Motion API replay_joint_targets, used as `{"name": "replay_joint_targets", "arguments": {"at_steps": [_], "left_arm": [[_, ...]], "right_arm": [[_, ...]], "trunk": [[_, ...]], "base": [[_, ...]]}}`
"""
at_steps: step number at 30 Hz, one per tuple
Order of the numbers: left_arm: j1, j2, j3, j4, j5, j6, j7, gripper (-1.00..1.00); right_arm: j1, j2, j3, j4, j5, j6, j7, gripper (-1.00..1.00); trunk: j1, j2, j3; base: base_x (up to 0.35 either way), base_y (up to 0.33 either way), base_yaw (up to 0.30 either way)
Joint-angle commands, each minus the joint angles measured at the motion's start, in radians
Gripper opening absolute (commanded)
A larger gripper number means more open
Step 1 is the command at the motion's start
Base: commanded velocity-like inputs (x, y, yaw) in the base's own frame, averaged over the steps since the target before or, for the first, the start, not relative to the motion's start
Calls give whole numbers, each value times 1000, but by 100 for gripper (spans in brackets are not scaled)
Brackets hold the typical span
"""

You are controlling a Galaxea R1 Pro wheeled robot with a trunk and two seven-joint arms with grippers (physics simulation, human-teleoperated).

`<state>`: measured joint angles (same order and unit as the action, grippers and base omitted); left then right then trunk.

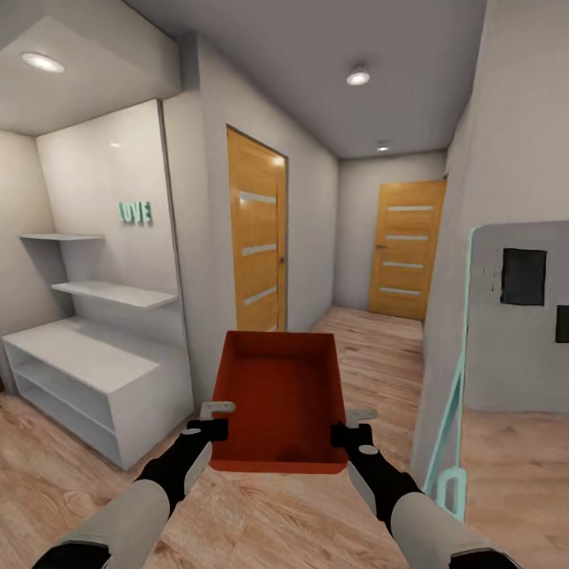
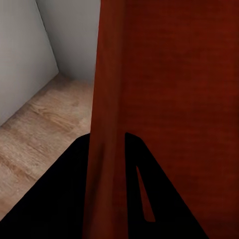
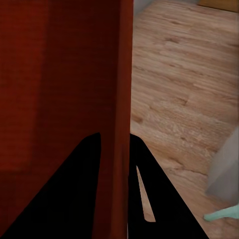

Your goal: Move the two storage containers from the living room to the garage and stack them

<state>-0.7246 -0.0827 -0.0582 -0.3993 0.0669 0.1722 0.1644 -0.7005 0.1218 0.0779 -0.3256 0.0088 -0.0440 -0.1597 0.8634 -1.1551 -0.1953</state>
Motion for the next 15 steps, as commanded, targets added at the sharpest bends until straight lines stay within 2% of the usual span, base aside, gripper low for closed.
{"name": "replay_joint_targets", "arguments": {"at_steps": [1, 15], "left_arm": [[-1, 11, 24, -6, -16, -17, 55, -100], [-1, 11, 24, -6, -16, -17, 55, -100]], "right_arm": [[-1, -21, -10, 3, -4, -3, -104, -100], [-1, -20, -11, 7, -2, -5, -105, -100]], "trunk": [[1, -1, -1], [1, -1, -1]], "base": [[301, 219, -37], [301, 219, -17]]}}
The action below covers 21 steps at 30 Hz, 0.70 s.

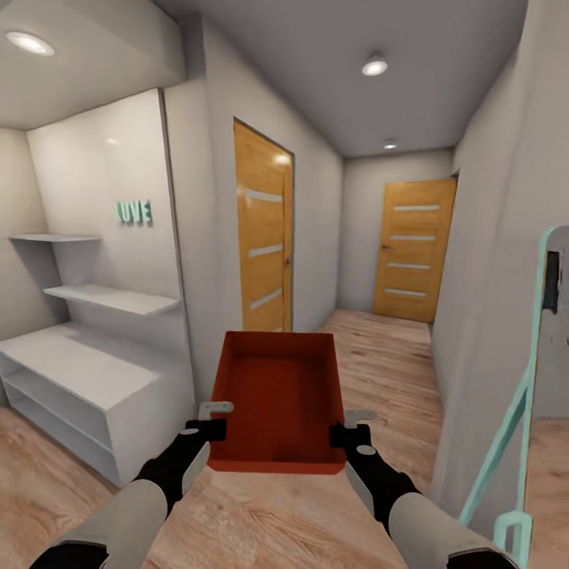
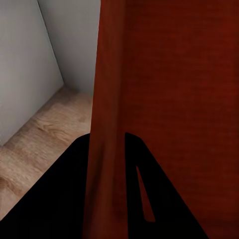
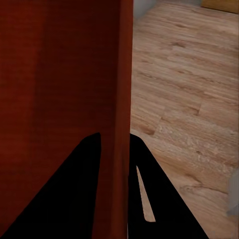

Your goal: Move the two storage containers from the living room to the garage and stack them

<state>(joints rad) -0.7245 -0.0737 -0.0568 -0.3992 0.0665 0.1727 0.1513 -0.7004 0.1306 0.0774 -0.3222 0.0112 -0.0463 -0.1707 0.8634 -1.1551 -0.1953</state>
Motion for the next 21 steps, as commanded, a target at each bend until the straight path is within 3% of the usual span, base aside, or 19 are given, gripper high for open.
{"name": "replay_joint_targets", "arguments": {"at_steps": [1, 21], "left_arm": [[-1, 2, 23, -6, -16, -18, 68, -100], [-1, 2, 22, -6, -16, -18, 69, -100]], "right_arm": [[-1, -29, -10, 4, -4, -2, -94, -100], [-1, -29, -10, 6, -4, 0, -93, -100]], "trunk": [[1, -1, -1], [1, -1, -1]], "base": [[301, 220, -148], [301, 220, -279]]}}
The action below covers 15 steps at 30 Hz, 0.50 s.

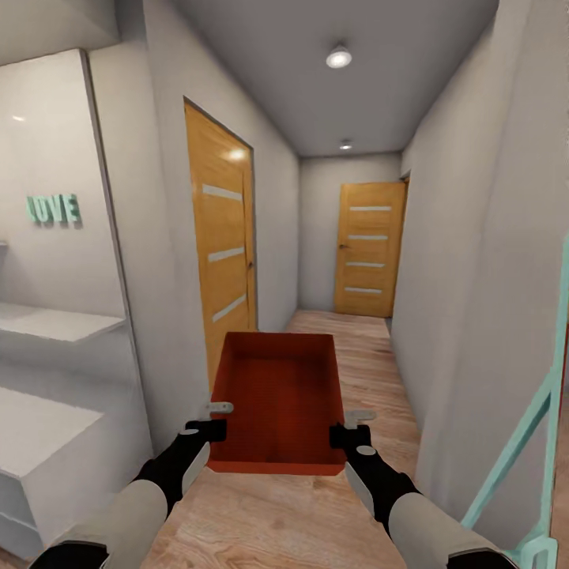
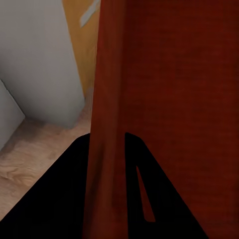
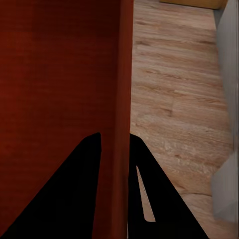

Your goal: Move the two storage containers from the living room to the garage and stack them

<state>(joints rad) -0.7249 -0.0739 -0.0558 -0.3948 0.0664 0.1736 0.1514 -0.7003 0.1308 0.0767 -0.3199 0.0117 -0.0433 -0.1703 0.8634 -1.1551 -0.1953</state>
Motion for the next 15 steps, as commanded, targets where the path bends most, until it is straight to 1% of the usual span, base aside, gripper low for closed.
{"name": "replay_joint_targets", "arguments": {"at_steps": [1, 15], "left_arm": [[-1, 2, 21, -10, -16, -19, 69, -100], [-1, 2, 21, -10, -16, -19, 69, -100]], "right_arm": [[-1, -30, -9, 4, -4, -3, -94, -100], [-1, -30, -9, 4, -4, -1, -94, -100]], "trunk": [[1, -1, -1], [1, -1, -1]], "base": [[301, 220, -288], [301, 220, -288]]}}
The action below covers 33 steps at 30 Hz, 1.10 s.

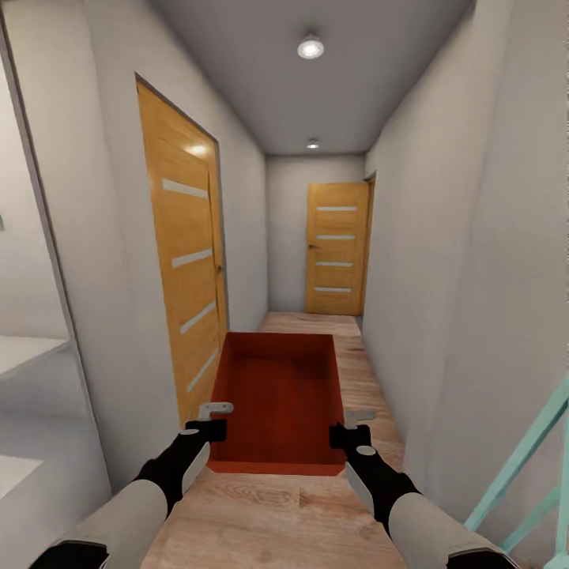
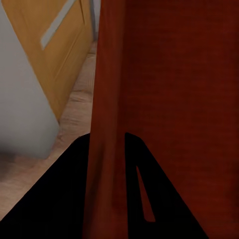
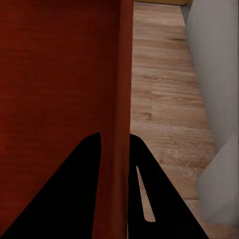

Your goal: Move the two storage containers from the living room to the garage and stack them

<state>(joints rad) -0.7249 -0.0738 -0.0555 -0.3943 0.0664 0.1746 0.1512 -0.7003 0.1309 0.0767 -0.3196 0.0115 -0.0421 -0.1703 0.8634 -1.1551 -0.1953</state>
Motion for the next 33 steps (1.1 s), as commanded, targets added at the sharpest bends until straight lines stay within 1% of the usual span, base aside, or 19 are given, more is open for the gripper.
{"name": "replay_joint_targets", "arguments": {"at_steps": [1, 15, 20, 33], "left_arm": [[-1, 2, 20, -11, -16, -20, 69, -100], [-1, 2, 20, -11, -16, -20, 69, -100], [-1, 2, 20, -11, -16, -20, 69, -100], [-1, 2, 20, -11, -16, -20, 70, -100]], "right_arm": [[-1, -30, -9, 4, -4, -2, -94, -100], [-1, -30, -9, 5, -4, -2, -94, -100], [-1, -30, -9, 5, -4, -2, -94, -100], [-1, -30, -9, 5, -4, -5, -94, -100]], "trunk": [[1, -1, -1], [1, -1, -1], [1, -1, -1], [1, -1, -1]], "base": [[301, 220, -288], [302, 199, -279], [317, 94, -60], [322, 5, -2]]}}
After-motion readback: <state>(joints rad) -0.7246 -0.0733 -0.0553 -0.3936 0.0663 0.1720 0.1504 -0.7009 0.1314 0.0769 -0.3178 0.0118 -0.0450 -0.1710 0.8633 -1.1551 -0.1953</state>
